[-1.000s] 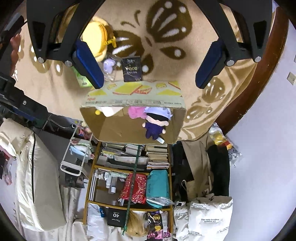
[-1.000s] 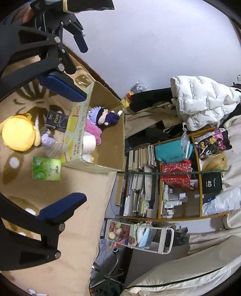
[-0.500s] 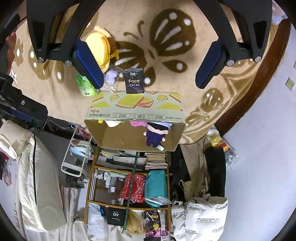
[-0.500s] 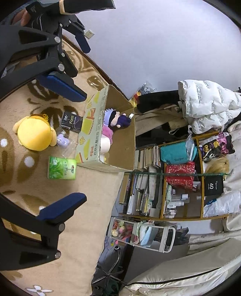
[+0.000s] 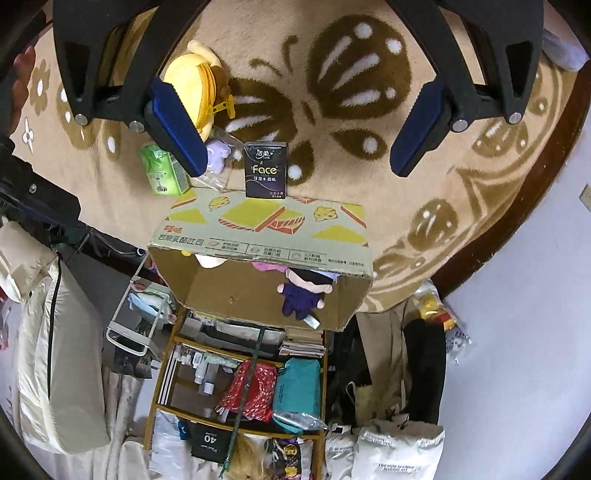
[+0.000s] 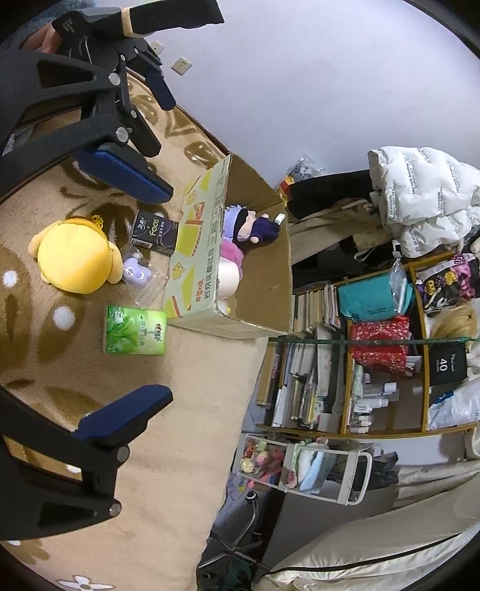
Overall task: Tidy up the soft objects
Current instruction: 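Withdraw both tools from the box toward the items on the rug, then close left tool on the yellow plush while right tool grasps the green tissue pack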
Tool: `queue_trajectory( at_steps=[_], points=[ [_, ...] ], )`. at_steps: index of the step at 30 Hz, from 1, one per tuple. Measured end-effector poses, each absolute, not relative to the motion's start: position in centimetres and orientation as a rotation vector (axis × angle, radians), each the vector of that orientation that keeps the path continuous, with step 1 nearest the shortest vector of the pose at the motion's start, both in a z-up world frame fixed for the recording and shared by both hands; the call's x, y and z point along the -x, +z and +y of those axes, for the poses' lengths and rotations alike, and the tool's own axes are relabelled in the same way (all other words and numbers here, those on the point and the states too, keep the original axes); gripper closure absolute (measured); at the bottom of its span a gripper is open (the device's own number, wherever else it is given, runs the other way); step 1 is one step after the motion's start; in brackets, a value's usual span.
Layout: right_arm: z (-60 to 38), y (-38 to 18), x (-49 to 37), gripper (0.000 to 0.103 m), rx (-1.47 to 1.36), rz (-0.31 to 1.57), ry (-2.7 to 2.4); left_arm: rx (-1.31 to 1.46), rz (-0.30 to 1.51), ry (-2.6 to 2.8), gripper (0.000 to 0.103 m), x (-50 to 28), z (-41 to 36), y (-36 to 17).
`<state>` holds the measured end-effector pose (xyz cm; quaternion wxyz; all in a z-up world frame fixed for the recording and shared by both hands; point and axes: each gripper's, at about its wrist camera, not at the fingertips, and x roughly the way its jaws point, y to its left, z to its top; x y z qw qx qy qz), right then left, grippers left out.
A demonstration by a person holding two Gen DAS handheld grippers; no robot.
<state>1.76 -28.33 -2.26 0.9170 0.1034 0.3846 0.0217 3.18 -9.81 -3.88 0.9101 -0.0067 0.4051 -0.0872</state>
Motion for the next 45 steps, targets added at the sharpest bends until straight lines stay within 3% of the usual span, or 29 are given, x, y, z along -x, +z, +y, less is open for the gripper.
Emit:
queue_trajectory(
  at_steps=[25,45],
  points=[
    [-29.5,-6.8,-5.9,0.001,-0.227,0.937,0.006,0.099,0.948,-0.298,0.005,-5.4,-12.3,-9.1],
    [-30.7,-14.9,-9.0,0.001,-0.296,1.184,0.002,0.011,1.148,-0.408,0.005,-5.4,-17.6,-14.0]
  ],
)
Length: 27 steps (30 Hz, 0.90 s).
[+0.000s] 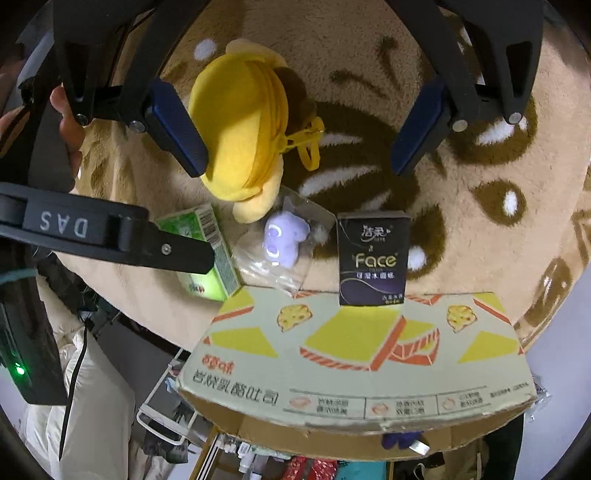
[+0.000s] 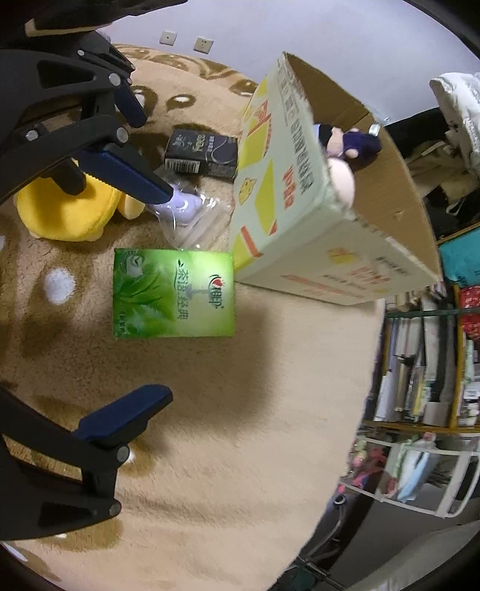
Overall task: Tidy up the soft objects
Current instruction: 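Close left tool on the yellow plush while right tool grasps the green tissue pack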
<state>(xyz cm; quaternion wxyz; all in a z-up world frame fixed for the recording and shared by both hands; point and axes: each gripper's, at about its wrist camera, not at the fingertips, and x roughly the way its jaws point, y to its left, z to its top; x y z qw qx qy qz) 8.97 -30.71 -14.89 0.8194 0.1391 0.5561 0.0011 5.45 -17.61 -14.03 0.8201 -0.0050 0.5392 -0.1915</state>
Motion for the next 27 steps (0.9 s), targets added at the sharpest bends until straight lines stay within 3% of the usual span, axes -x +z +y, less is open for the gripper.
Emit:
queue_trajectory(
  at_steps=[5,9,14,18,19,27],
  points=[
    [-30.9,-16.0,-9.4,0.001,-0.303,1.222,-0.003,0.034,1.153,-0.415,0.006,-5.5,-17.7,-14.5],
    [-31.0,-16.7,-9.6,0.001,-0.314,1.244,0.000,0.067,1.194,-0.477,0.019,-5.2,-18.1,-15.2],
    [-30.9,-17.4,-9.7,0.019,-0.304,1.277,0.011,0.075,1.200,-0.548,0.041,-4.7,-18.9,-15.3],
    [-30.6,-17.5,-9.7,0.042,-0.278,1.284,0.008,0.107,1.194,-0.556,0.064,-4.7,-19.0,-15.2],
    [-30.6,-17.4,-9.7,0.046,-0.280,1.285,0.010,0.108,1.188,-0.549,0.065,-4.6,-19.0,-15.0],
    [-30.4,-17.0,-9.2,0.046,-0.277,1.276,-0.004,0.040,1.126,-0.519,0.068,-3.4,-18.5,-13.5]
  ],
)
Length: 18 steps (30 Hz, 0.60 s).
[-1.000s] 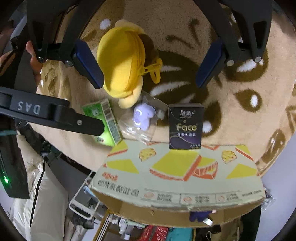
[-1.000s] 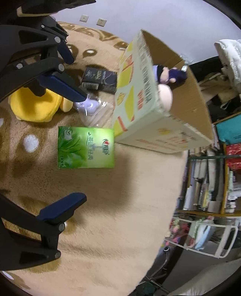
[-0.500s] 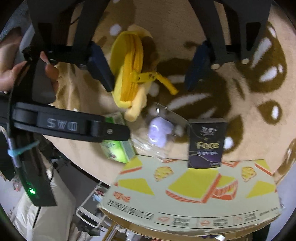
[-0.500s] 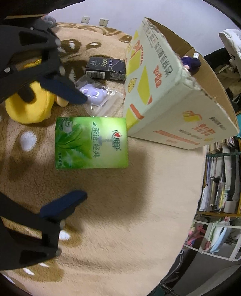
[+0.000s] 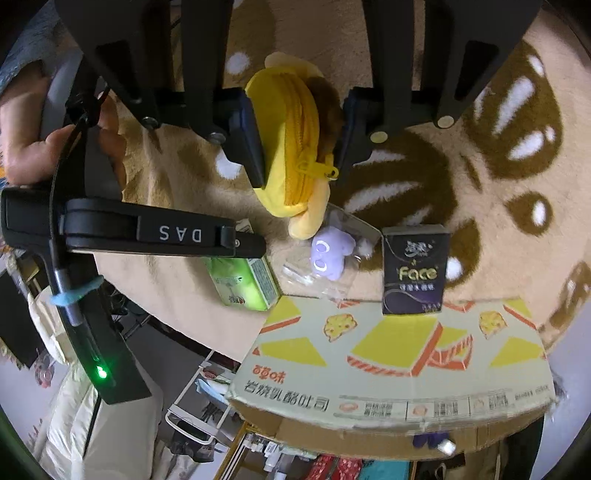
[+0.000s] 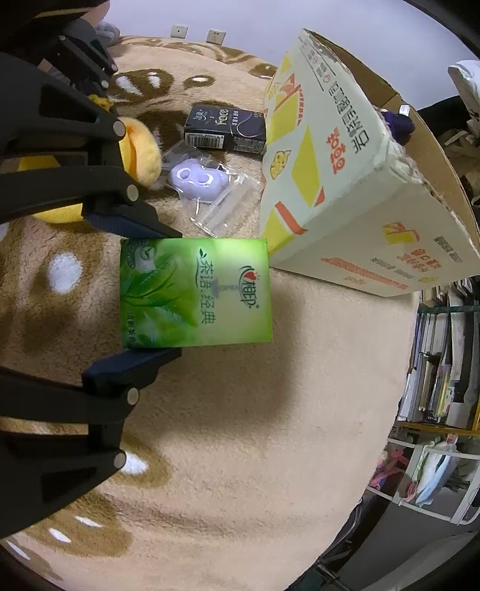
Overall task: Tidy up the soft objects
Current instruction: 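Close left tool on the yellow plush while right tool grasps the green tissue pack, then lift the yellow plush with left tool while right tool carries the green pack to the box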
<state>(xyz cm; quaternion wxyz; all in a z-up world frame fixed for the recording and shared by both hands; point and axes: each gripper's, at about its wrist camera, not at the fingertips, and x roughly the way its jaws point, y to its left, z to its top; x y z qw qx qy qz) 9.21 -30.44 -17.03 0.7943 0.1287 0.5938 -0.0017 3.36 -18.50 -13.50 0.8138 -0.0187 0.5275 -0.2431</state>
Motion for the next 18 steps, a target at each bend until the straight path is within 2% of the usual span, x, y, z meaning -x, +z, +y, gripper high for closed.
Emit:
queue_trajectory(
  at_steps=[10,18],
  points=[
    [-30.2,-14.6,-7.7,0.046,-0.298,1.217,0.008,0.070,1.079,-0.423,0.068,-3.1,-15.3,-11.7],
    [-29.6,-11.1,-5.5,0.046,-0.273,1.108,0.019,0.060,0.972,-0.321,0.068,-3.2,-12.8,-9.8]
  ],
)
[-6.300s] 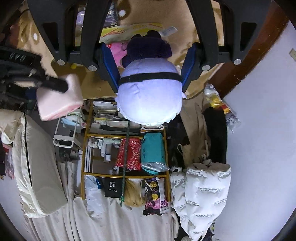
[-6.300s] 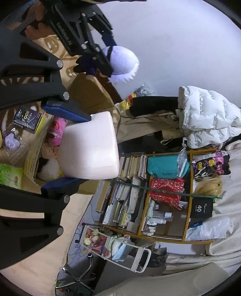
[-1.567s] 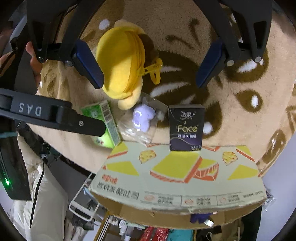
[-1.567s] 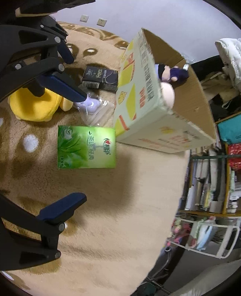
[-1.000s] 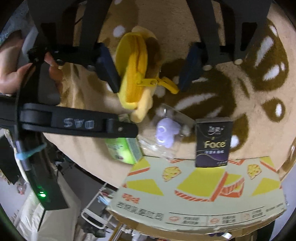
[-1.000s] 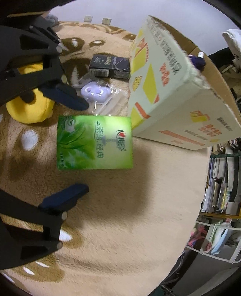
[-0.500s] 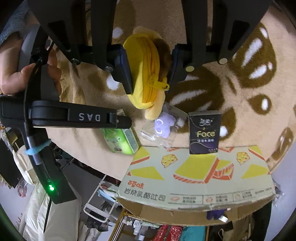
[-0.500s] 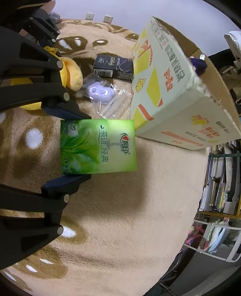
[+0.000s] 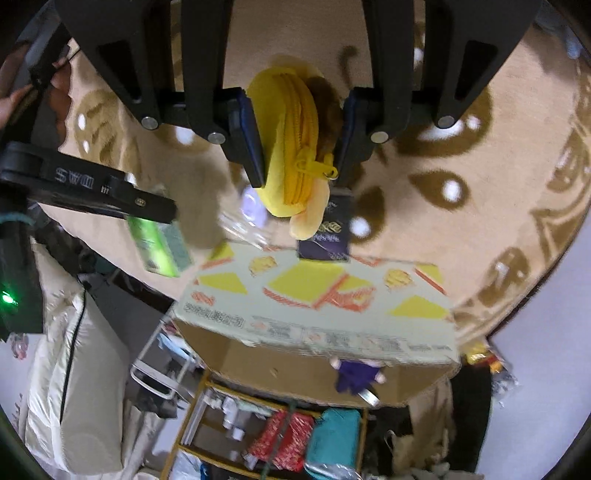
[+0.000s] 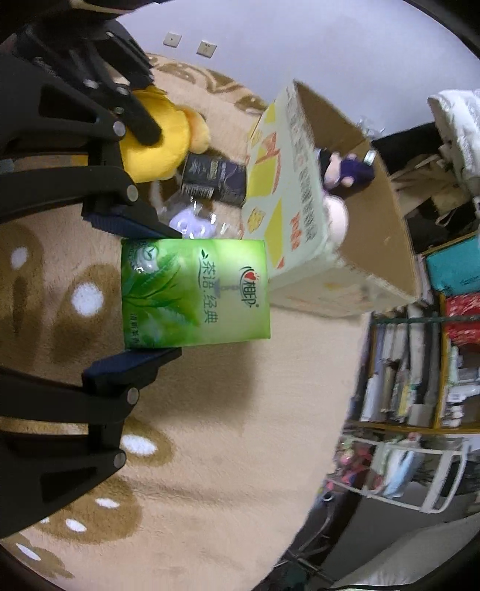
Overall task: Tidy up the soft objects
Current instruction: 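Lift the yellow plush with left tool while right tool carries the green pack to the box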
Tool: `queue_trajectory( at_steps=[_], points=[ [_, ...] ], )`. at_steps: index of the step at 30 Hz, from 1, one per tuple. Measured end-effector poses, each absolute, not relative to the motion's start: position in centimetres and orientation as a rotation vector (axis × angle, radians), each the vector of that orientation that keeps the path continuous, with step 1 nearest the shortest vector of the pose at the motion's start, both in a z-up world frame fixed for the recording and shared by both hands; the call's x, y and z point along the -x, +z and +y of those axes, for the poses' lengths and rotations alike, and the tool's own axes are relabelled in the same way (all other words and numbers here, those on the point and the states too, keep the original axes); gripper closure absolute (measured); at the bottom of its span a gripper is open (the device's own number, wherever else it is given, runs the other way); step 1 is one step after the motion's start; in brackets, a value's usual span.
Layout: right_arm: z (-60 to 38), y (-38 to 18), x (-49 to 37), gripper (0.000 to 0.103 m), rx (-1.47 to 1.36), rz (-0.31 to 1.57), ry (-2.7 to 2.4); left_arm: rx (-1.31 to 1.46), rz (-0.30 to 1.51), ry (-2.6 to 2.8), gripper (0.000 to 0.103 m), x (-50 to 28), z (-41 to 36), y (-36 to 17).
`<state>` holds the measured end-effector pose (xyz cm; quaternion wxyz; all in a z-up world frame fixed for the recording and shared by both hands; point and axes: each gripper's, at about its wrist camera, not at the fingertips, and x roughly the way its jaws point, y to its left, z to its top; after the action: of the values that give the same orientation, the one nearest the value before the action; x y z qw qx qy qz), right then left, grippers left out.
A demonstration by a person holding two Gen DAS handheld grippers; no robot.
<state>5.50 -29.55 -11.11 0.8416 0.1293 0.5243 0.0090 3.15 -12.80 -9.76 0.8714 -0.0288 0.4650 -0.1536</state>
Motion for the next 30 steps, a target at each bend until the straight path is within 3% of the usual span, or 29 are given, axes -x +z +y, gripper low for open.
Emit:
queue_trajectory(
  at_steps=[20,30],
  points=[
    [-26.7,-3.7,-4.3,0.046,-0.247,0.726,0.097,-0.101,0.567,-0.175,0.068,-3.4,-10.4,-0.6],
    [-26.0,-2.2,-7.1,0.047,-0.223,0.671,0.070,-0.120,0.475,-0.187,0.068,-6.8,-9.7,3.2]
  ],
)
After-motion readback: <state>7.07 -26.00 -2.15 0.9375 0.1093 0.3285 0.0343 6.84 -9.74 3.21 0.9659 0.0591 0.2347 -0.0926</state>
